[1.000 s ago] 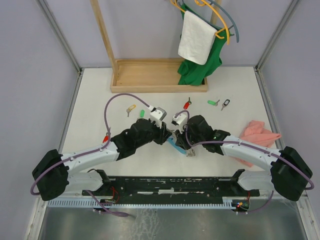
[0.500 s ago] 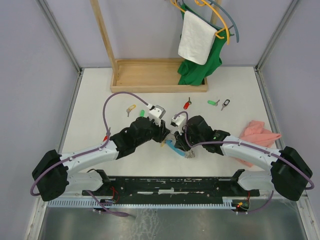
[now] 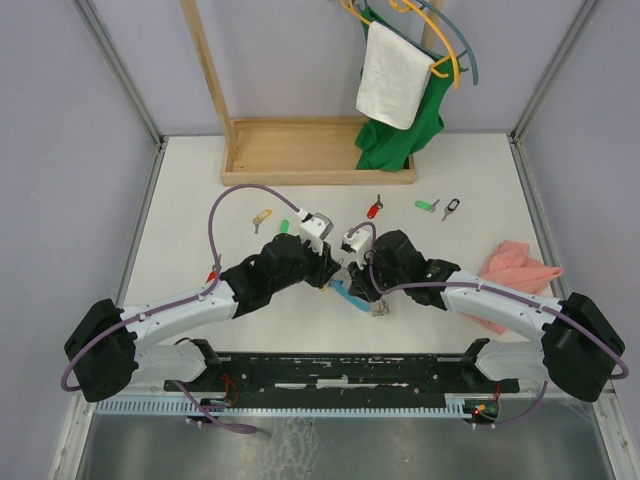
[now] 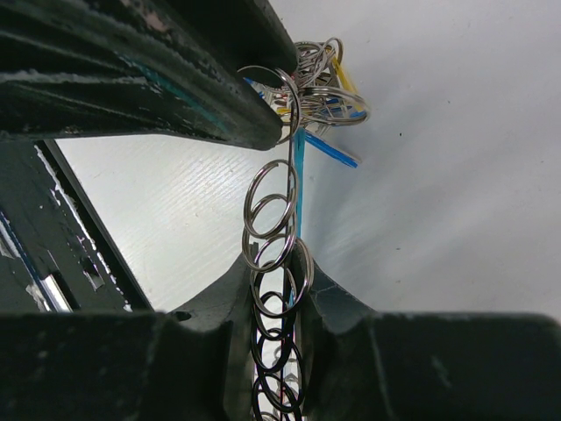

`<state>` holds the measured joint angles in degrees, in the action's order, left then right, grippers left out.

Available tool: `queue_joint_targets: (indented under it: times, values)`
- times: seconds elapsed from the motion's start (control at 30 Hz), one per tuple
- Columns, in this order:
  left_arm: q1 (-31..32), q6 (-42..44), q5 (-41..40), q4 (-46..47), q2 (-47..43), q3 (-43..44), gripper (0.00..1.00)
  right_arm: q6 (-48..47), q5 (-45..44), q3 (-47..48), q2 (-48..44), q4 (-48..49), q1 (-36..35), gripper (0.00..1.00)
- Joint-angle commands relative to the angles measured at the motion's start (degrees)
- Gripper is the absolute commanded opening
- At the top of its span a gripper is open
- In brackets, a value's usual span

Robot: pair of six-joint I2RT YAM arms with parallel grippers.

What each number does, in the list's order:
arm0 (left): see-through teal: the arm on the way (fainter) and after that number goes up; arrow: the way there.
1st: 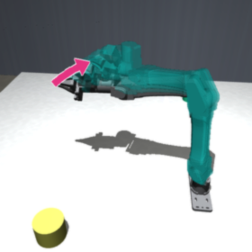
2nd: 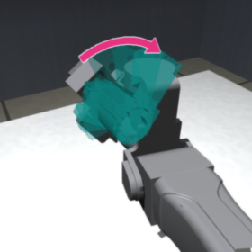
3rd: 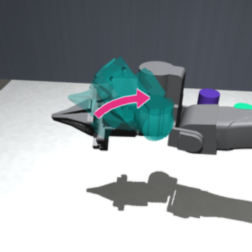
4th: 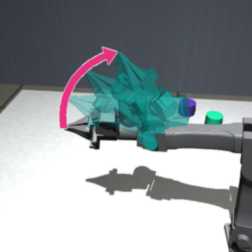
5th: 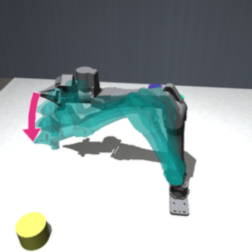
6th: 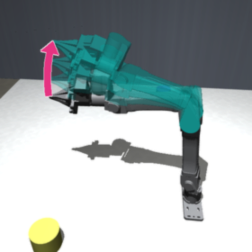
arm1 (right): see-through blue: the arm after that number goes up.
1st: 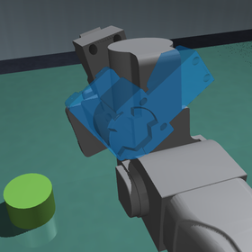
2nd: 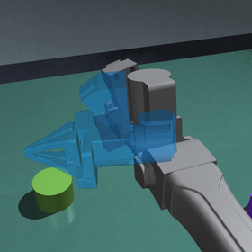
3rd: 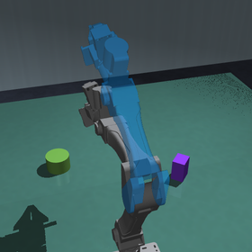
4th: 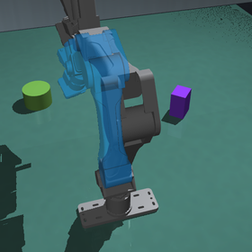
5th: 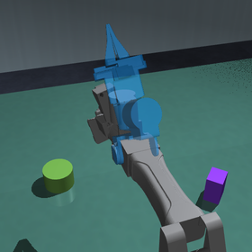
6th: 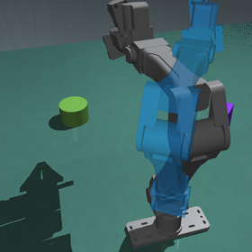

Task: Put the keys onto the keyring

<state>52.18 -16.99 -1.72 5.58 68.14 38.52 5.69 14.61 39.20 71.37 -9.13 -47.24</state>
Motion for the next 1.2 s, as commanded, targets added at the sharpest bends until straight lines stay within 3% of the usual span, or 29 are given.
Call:
queue_joint_targets:
  times: [0.0, 0.53, 0.67, 1.03, 1.17]
  values:
    - [-0.2, 1.7, 1.7, -0.1, -1.1, 1.7, 0.26, -0.6, 1.0, 3.1, -0.2, 3.0, -0.2, 0.01]
    - [-0.2, 2.3, 5.1, -2.4, -2.7, 1.7, 0.06, 0.2, -1.4, 2.6, -1.1, 3.7, -0.3, 0.01]
    - [-0.2, 6.5, 6.1, -0.2, -4.6, 0.0, 0.03, 1.1, -1.5, 2.1, -2.0, 4.3, -0.2, 0.01]
    - [-1.3, 18.7, 6.7, 32.7, -12.6, -17.5, 0.03, -0.3, 0.5, 0.7, -13.1, 3.1, 0.1, 0.51]
    - [-3.9, 21.7, 9.8, 45.6, -11.8, -22.5, 0.03, -0.8, -1.5, 1.4, -17.3, 1.7, 0.1, 0.59]
